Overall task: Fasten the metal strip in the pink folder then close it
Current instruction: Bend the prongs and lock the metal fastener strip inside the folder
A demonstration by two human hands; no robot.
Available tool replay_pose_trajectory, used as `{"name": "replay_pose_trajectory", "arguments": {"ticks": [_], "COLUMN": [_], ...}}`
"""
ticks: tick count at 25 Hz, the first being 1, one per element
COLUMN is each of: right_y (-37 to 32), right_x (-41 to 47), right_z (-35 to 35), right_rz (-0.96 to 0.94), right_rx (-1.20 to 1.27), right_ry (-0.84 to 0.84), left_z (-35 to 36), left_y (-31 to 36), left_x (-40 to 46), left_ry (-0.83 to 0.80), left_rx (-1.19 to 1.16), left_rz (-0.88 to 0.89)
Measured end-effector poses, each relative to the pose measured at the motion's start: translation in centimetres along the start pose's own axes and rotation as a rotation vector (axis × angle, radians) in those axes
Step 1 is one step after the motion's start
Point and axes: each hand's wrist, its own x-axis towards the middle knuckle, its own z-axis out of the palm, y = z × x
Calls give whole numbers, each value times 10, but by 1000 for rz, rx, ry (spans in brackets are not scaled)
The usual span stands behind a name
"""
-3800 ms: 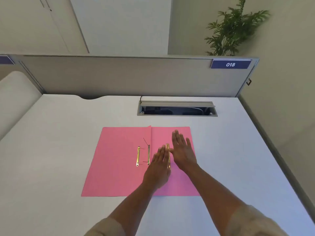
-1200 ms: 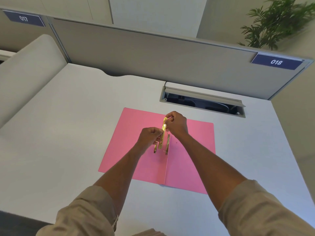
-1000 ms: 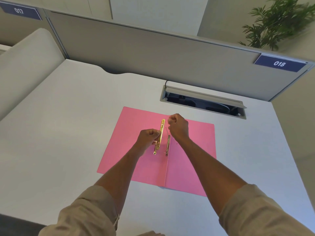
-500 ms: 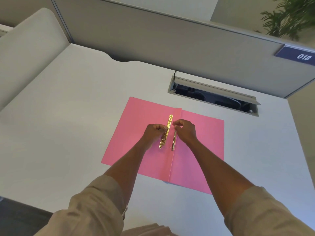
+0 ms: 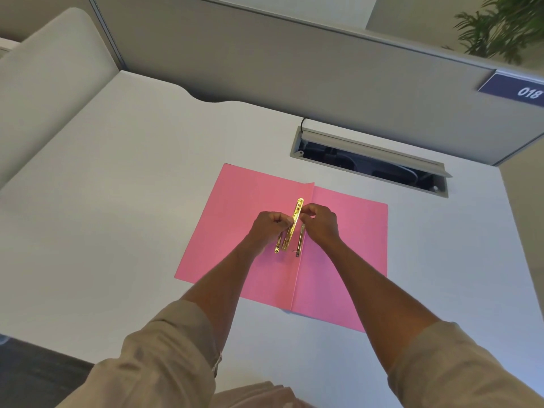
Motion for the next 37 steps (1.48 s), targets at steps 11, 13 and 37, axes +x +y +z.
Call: {"name": "replay_pose_trajectory", "arguments": {"ticks": [11, 13, 37], "right_y": [27, 31, 8], "right_x": [-81, -93, -80], "right_z": [7, 10, 18], "right_rz": [-115, -151, 4], "right_rx": [144, 135, 129], "right_ry": [-19, -62, -43], "left_z": [6, 6, 8], "left_y": [4, 3, 4], "left_x": [3, 3, 0], "left_ry": [5, 8, 10], "left_rx": [-18, -26, -21], "left_rz": [-74, -76, -94]}}
